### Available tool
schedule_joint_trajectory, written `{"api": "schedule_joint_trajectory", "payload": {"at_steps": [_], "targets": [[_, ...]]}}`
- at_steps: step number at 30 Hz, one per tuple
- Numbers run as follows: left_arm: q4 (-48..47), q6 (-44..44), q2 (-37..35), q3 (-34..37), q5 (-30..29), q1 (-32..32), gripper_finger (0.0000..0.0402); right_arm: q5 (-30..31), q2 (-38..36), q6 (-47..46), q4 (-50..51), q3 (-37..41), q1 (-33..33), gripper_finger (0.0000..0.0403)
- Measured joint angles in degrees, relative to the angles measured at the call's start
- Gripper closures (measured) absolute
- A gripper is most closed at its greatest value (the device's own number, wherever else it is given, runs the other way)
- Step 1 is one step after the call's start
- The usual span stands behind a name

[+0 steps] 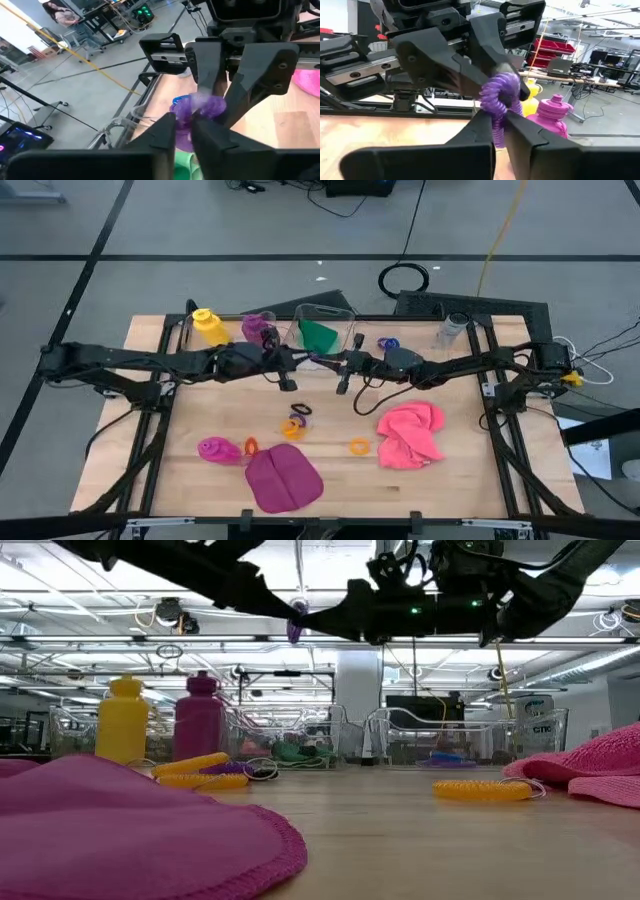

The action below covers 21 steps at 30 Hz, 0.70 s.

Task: Pick & Place Sports Items
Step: Put the purple spring keychain into the right transparent bin

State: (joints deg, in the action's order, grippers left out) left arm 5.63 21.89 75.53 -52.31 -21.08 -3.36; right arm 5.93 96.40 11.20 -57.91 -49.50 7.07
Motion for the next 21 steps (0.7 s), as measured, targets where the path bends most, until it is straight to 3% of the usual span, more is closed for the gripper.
{"api": "schedule_joint_trajectory", "payload": {"at_steps": [10, 18, 21], "targets": [[0.0, 0.8, 0.0, 0.0, -0.5, 0.2, 0.0187, -0.2, 0.0, 0.7, 0.8, 0.0, 0.0, 0.0402], [-3.5, 2.4, -1.3, -0.1, -2.4, 1.8, 0.0129, 0.1, -0.2, 1.7, 1.1, 0.0, -0.1, 0.0402], [-7.1, 2.4, -2.7, 0.0, -3.6, 2.9, 0.012, 3.3, -0.4, 1.7, 0.3, 0.0, 0.0, 0.0402]]}}
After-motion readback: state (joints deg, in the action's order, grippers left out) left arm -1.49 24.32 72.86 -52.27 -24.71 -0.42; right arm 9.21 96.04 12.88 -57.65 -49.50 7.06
